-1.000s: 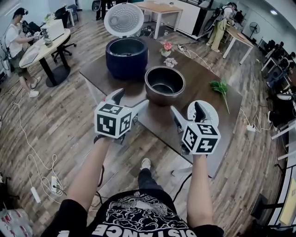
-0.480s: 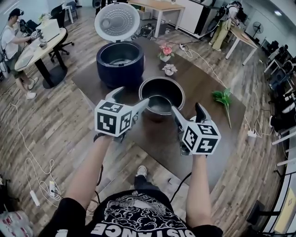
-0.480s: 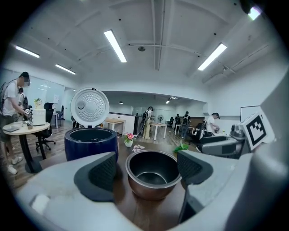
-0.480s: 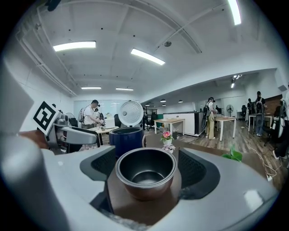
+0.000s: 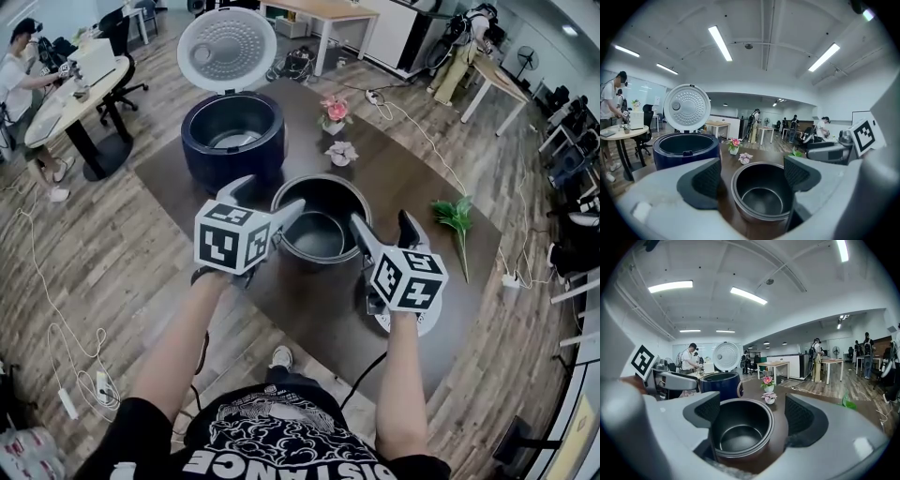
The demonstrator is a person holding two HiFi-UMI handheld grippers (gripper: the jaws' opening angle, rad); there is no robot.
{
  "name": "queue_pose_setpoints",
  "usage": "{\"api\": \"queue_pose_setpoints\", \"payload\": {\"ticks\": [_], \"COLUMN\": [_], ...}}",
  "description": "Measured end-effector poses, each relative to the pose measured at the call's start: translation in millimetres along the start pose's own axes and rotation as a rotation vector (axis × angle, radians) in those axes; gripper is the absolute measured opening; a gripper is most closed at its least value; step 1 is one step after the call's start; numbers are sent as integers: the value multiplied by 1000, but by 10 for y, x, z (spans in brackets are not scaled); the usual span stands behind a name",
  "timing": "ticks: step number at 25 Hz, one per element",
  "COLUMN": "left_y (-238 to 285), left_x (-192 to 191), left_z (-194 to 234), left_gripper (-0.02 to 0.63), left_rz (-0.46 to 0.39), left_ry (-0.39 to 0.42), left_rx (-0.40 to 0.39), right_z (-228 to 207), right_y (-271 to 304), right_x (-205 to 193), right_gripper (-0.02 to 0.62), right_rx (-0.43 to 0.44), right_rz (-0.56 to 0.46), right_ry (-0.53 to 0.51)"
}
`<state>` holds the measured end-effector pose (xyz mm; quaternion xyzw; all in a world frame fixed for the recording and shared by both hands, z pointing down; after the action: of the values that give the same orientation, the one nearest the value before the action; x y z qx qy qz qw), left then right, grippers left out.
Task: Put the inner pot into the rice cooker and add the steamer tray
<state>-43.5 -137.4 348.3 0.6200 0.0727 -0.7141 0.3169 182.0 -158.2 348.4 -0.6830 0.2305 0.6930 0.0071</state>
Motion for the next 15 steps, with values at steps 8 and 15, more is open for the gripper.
{"api": "queue_pose_setpoints", "payload": {"ticks": [8,15], "left_y": [274,497], "left_x": [106,164], "left_z": [186,250], "left_gripper": [425,425], "left_rz": [15,38], "left_ry": [4,19], "left_rx": [15,8], "right_z": [-135,-247], "right_y": [349,522], "right_x": [18,18], "right_gripper": [420,420], "right_rx": [5,2], "right_rz": [18,20], "right_ry": [13,39]}}
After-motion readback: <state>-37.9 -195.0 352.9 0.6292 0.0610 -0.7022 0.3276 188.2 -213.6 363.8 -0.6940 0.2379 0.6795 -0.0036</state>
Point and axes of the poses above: the fingertips, and each gripper's own axes: y forward along the fingers, z to its left, x out of its top, the point moved 5 cm from there along -y, backward along the fingers, and after that the axes turned 12 degrees about -x, right-handed, at the moved point
